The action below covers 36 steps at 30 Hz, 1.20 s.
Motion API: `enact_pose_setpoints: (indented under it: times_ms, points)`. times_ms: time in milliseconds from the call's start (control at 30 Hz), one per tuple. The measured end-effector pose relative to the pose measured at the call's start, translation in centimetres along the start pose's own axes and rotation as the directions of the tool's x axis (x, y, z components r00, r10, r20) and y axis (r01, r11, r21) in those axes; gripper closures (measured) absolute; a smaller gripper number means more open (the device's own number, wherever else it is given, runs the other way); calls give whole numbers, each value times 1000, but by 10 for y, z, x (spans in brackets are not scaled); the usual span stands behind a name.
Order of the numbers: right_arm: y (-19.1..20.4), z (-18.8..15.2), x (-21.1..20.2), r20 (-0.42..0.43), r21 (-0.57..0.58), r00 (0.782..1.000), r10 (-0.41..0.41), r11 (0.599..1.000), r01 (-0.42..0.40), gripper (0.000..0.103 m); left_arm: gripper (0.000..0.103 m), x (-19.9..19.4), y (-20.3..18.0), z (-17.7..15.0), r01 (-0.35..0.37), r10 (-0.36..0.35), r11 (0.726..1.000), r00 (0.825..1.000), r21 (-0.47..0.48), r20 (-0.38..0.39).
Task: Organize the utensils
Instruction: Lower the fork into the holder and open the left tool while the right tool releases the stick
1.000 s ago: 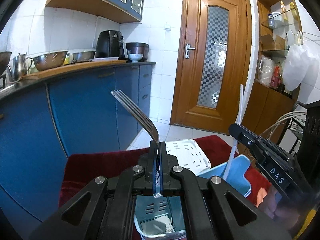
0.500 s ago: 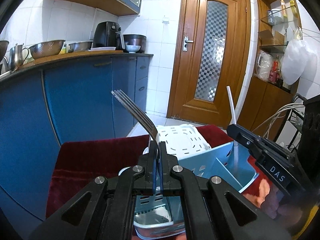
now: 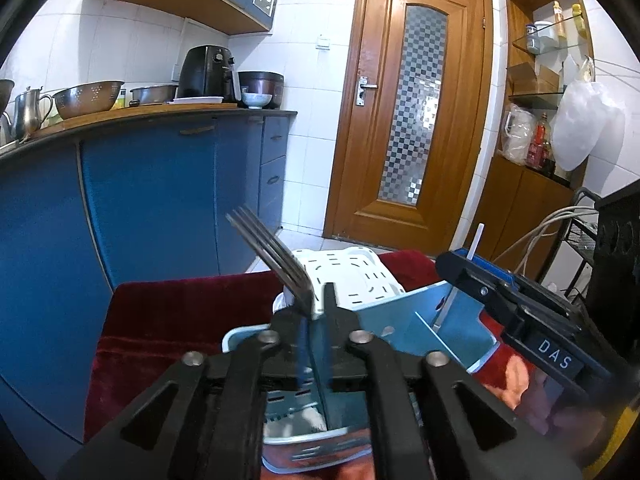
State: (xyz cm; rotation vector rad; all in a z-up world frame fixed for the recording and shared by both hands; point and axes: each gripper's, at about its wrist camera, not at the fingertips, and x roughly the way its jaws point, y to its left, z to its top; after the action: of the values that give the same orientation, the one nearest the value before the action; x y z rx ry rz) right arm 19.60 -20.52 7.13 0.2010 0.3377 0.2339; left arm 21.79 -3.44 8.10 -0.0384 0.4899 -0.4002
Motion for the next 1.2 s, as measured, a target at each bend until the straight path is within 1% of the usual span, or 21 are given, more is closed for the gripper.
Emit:
enact_pose_setpoints:
  times_ms: [33, 67, 100, 167, 433, 600, 800, 867, 900, 933, 1067, 1167, 1200]
  points:
    - [0, 1, -2, 4, 0, 1000, -1, 1000, 1, 67, 77, -2, -2, 0, -3, 3, 1000, 1000, 4, 3]
    - [0, 2, -5, 10, 0, 1000, 0, 1000, 0, 64, 75, -5, -3, -1, -7, 7, 1000, 1000, 7, 8]
    - [1, 3, -6, 14, 0, 1000, 0, 1000, 0, 62, 74, -7, -5, -1, -12, 12, 1000, 1000, 12, 10]
    - [2, 6, -13, 28, 0, 1000, -2, 1000, 2, 59, 74, -11, -7, 0, -12, 12, 1000, 1000, 15, 7]
    - [1, 23, -41, 57, 24, 998, -13, 1000, 11, 57, 74, -25, -5, 5, -8, 8, 1000, 1000, -11, -21]
    - [3, 28, -58, 52, 40, 999, -18, 999, 15, 57, 74, -38, -2, 5, 19, -22, 999, 999, -51, -47]
    - [11, 30, -81, 43, 30, 999, -16, 999, 15, 57, 74, -55, -4, 2, 4, -6, 999, 998, -39, -56]
    - [15, 30, -88, 40, 24, 999, -15, 1000, 14, 57, 68, -58, -6, 2, -4, 2, 1000, 998, -22, -68]
    - [17, 29, -93, 40, 19, 999, -12, 1000, 11, 57, 62, -59, -7, 2, -11, 10, 1000, 997, -13, -71]
    - [18, 29, -95, 40, 16, 999, -11, 1000, 10, 57, 59, -60, -9, 3, -21, 21, 1000, 997, 5, -73]
    - [25, 25, -107, 38, -1, 999, -11, 1000, 11, 57, 58, -57, -13, 3, -38, 43, 998, 994, 50, -100]
    - [27, 21, -112, 28, -6, 1000, -10, 1000, 10, 57, 58, -53, -12, 1, -50, 57, 997, 990, 54, -127]
    - [27, 20, -114, 26, -7, 1000, -10, 1000, 10, 57, 56, -52, -11, 1, -51, 58, 997, 989, 52, -136]
